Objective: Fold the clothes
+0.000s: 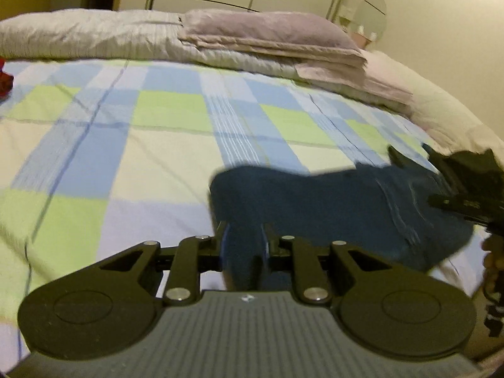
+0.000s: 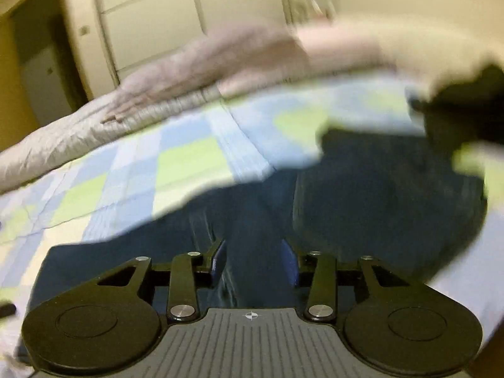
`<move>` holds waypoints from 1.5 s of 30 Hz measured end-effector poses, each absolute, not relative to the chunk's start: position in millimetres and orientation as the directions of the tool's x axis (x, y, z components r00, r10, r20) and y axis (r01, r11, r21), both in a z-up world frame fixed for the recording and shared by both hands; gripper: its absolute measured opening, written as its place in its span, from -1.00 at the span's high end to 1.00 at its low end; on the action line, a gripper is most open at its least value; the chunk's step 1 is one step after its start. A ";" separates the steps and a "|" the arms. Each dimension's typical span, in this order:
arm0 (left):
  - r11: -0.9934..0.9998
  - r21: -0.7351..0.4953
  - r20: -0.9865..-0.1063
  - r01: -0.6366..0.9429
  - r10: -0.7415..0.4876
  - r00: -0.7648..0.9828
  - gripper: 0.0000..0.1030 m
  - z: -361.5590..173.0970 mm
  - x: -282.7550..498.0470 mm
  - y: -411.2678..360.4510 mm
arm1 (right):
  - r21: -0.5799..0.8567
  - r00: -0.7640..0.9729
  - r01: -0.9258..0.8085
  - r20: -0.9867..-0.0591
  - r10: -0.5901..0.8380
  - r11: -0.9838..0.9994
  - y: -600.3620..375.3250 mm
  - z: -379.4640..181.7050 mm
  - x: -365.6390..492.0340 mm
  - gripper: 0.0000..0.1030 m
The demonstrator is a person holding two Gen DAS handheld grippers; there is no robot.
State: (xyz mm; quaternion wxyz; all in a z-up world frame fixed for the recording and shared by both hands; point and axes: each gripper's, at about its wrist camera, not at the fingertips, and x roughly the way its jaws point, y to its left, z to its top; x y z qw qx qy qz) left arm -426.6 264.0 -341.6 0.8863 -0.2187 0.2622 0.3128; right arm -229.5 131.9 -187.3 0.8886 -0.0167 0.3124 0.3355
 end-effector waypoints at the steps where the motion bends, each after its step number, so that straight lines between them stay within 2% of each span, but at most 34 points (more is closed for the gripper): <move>1: 0.713 -0.214 -0.602 -0.668 0.442 0.665 0.72 -339.1 -416.8 270.5 | 0.185 0.558 -0.638 -0.558 0.615 0.747 139.1 -185.8 -228.4 0.18; 3: 0.727 -0.190 -0.604 -0.660 0.444 0.663 0.72 -337.8 -395.6 281.0 | 0.192 0.511 -0.685 -0.561 0.651 0.703 161.6 -191.8 -227.4 0.19; 8: 0.747 -0.114 -0.628 -0.655 0.457 0.630 0.72 -356.2 -349.9 301.1 | 0.089 0.509 -0.740 -0.574 0.642 0.666 219.3 -222.7 -224.1 0.19; 11: 0.757 -0.031 -0.660 -0.653 0.475 0.582 0.69 -384.2 -335.0 302.6 | -0.010 0.516 -0.744 -0.644 0.565 0.668 234.9 -259.1 -210.0 0.20; 16: 0.764 0.047 -0.630 -0.644 0.523 0.574 0.67 -398.6 -332.4 290.5 | -0.030 0.512 -0.752 -0.656 0.554 0.659 239.0 -282.2 -197.2 0.20; 20: 0.748 0.006 -0.621 -0.664 0.523 0.584 0.78 -376.1 -348.9 283.4 | 0.032 0.480 -0.741 -0.673 0.563 0.670 224.6 -264.9 -192.8 0.19; 23: 0.752 -0.061 -0.594 -0.657 0.501 0.629 0.78 -355.6 -377.2 260.1 | 0.074 0.487 -0.740 -0.625 0.609 0.668 194.1 -232.5 -208.3 0.19; 26: 0.746 -0.069 -0.613 -0.662 0.492 0.618 0.78 -358.5 -384.6 245.1 | 0.109 0.451 -0.761 -0.621 0.642 0.639 165.8 -220.1 -231.1 0.19; 32: 0.731 -0.058 -0.659 -0.680 0.484 0.576 0.78 -371.5 -392.0 219.1 | 0.059 0.410 -0.789 -0.690 0.596 0.611 154.8 -246.2 -258.3 0.20; 35: 0.723 -0.051 -0.681 -0.689 0.479 0.554 0.78 -378.1 -395.8 206.0 | -0.026 0.443 -0.805 -0.691 0.572 0.592 162.2 -256.0 -269.1 0.21; 38: 0.708 -0.039 -0.692 -0.705 0.490 0.530 0.80 -374.2 -398.2 196.8 | -0.007 0.422 -0.790 -0.732 0.535 0.614 166.0 -244.9 -266.5 0.21; 43: 0.684 -0.032 -0.693 -0.729 0.510 0.509 0.78 -372.7 -403.0 185.9 | -0.026 0.464 -0.789 -0.680 0.567 0.614 158.5 -238.4 -275.1 0.21; 45: 0.678 -0.007 -0.698 -0.735 0.523 0.489 0.78 -378.2 -400.4 183.6 | -0.023 0.452 -0.785 -0.705 0.547 0.619 161.8 -253.6 -270.1 0.21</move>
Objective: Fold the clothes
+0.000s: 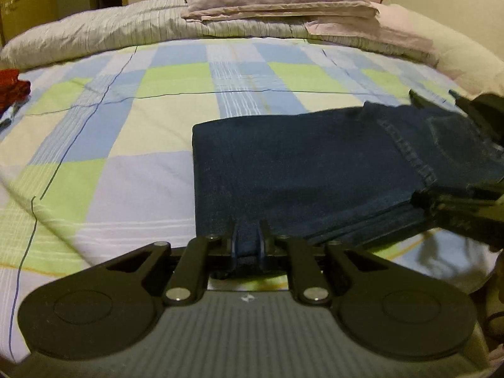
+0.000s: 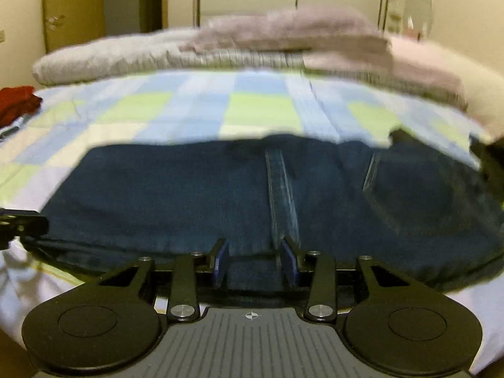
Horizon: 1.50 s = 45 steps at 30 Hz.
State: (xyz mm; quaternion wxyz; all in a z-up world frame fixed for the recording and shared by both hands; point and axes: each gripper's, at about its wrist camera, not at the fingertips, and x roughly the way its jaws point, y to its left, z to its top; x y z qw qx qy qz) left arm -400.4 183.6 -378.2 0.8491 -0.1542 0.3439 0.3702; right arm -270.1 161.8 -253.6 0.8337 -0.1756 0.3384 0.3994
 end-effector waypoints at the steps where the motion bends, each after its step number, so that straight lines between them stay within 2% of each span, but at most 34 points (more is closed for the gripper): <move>1: 0.672 -0.003 -0.702 -0.741 0.526 0.480 0.78 -376.0 -400.3 182.3 | -0.026 0.453 -0.786 -0.704 0.547 0.618 161.7 -256.2 -269.7 0.20; 8: 0.639 0.028 -0.717 -0.769 0.549 0.430 0.75 -348.6 -406.2 161.2 | 0.001 0.439 -0.772 -0.723 0.534 0.636 145.4 -226.9 -283.1 0.20; 17: 0.631 0.066 -0.708 -0.773 0.576 0.409 0.51 -322.1 -420.4 121.9 | 0.018 0.465 -0.692 -0.753 0.465 0.721 112.2 -199.6 -306.7 0.20; 37: 0.656 0.099 -0.640 -0.748 0.618 0.457 0.32 -288.0 -443.8 62.3 | 0.023 0.554 -0.643 -0.676 0.486 0.765 58.7 -138.7 -346.9 0.20; 45: 0.677 0.119 -0.640 -0.726 0.611 0.465 0.32 -289.3 -437.3 56.4 | 0.036 0.566 -0.630 -0.662 0.491 0.776 49.6 -131.2 -346.4 0.19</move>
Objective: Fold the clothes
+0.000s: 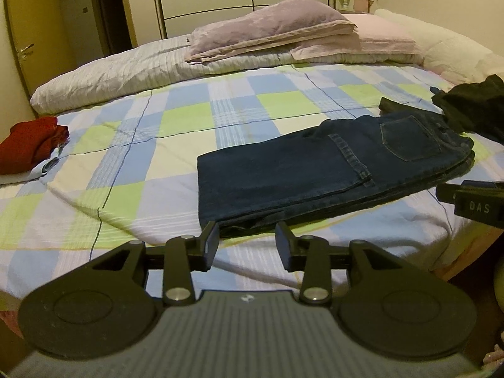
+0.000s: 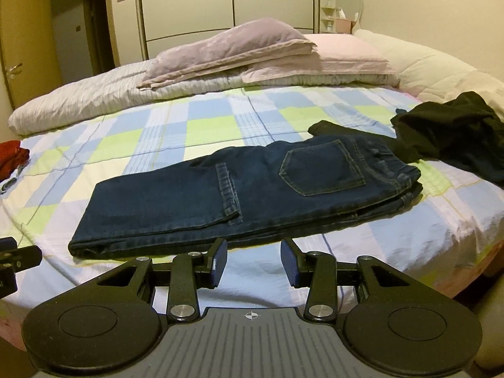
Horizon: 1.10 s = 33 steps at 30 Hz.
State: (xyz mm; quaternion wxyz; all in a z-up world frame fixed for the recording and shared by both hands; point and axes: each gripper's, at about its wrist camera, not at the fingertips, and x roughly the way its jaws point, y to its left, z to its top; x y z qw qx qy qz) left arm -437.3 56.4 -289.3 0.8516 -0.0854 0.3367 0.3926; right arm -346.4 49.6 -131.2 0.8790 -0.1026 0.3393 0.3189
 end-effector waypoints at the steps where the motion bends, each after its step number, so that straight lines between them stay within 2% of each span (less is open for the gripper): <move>1: 0.679 0.122 -0.642 -0.724 0.610 0.464 0.32 -289.9 -436.5 56.2 | 0.038 0.566 -0.629 -0.662 0.491 0.776 49.0 -131.2 -345.7 0.19; 33: 0.720 0.127 -0.700 -0.683 0.553 0.452 0.26 -304.7 -393.2 77.8 | 0.058 0.536 -0.594 -0.715 0.449 0.802 52.7 -156.8 -299.9 0.19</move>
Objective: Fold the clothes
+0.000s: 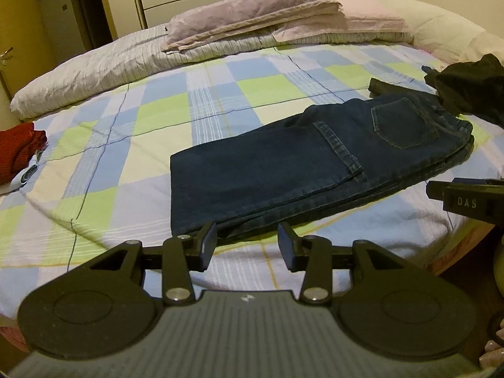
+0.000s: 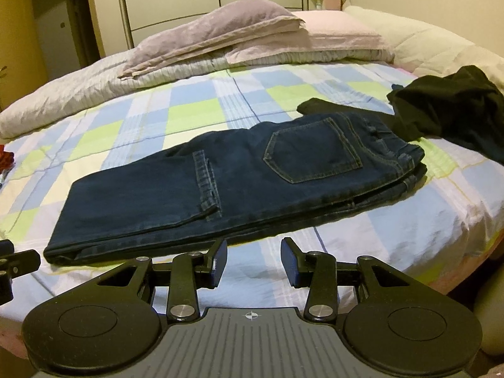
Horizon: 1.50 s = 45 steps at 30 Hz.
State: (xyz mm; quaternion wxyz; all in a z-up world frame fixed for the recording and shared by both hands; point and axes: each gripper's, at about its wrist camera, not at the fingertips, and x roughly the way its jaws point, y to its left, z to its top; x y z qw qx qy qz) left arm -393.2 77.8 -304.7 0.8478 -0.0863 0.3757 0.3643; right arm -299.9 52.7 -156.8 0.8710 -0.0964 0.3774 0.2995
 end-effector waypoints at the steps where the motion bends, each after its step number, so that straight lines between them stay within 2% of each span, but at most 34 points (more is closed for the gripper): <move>1: 0.719 0.128 -0.704 -0.683 0.551 0.448 0.26 -306.1 -391.3 79.5 | 0.057 0.536 -0.592 -0.717 0.445 0.804 53.5 -158.5 -298.0 0.19; 15: 0.694 0.129 -0.753 -0.708 0.533 0.385 0.26 -330.5 -367.0 111.3 | 0.061 0.501 -0.565 -0.767 0.401 0.823 63.2 -189.2 -262.0 0.19; 25: 0.680 0.084 -0.755 -0.728 0.521 0.399 0.26 -342.7 -359.6 137.3 | 0.094 0.469 -0.545 -0.790 0.395 0.833 58.4 -208.6 -232.2 0.19; 28: 0.673 0.053 -0.751 -0.738 0.514 0.415 0.27 -347.1 -362.7 147.0 | 0.164 0.444 -0.520 -0.787 0.428 0.839 45.8 -212.9 -216.2 0.19; 31: 0.687 0.023 -0.744 -0.727 0.498 0.446 0.31 -350.7 -364.1 153.5 | 0.310 0.385 -0.462 -0.774 0.503 0.831 25.0 -220.8 -196.7 0.19; 35: 0.711 -0.023 -0.734 -0.703 0.465 0.494 0.43 -353.7 -362.3 158.9 | 0.500 0.323 -0.363 -0.724 0.609 0.786 -1.7 -225.8 -175.7 0.19; 38: 0.714 -0.028 -0.733 -0.700 0.462 0.500 0.45 -357.0 -359.0 159.9 | 0.597 0.327 -0.271 -0.680 0.656 0.755 -23.4 -227.1 -160.6 0.18; 40: 0.711 -0.028 -0.737 -0.703 0.460 0.495 0.45 -359.0 -356.9 160.4 | 0.648 0.349 -0.206 -0.652 0.674 0.733 -38.6 -227.1 -150.9 -0.11; 41: 0.708 -0.029 -0.740 -0.706 0.459 0.491 0.45 -360.0 -355.8 160.6 | 0.665 0.363 -0.180 -0.640 0.677 0.725 -45.8 -226.4 -146.7 -0.32; 45: 0.706 -0.041 -0.745 -0.707 0.450 0.492 0.45 -361.7 -352.7 161.6 | 0.710 0.415 -0.107 -0.604 0.680 0.696 -71.2 -223.1 -130.5 -0.32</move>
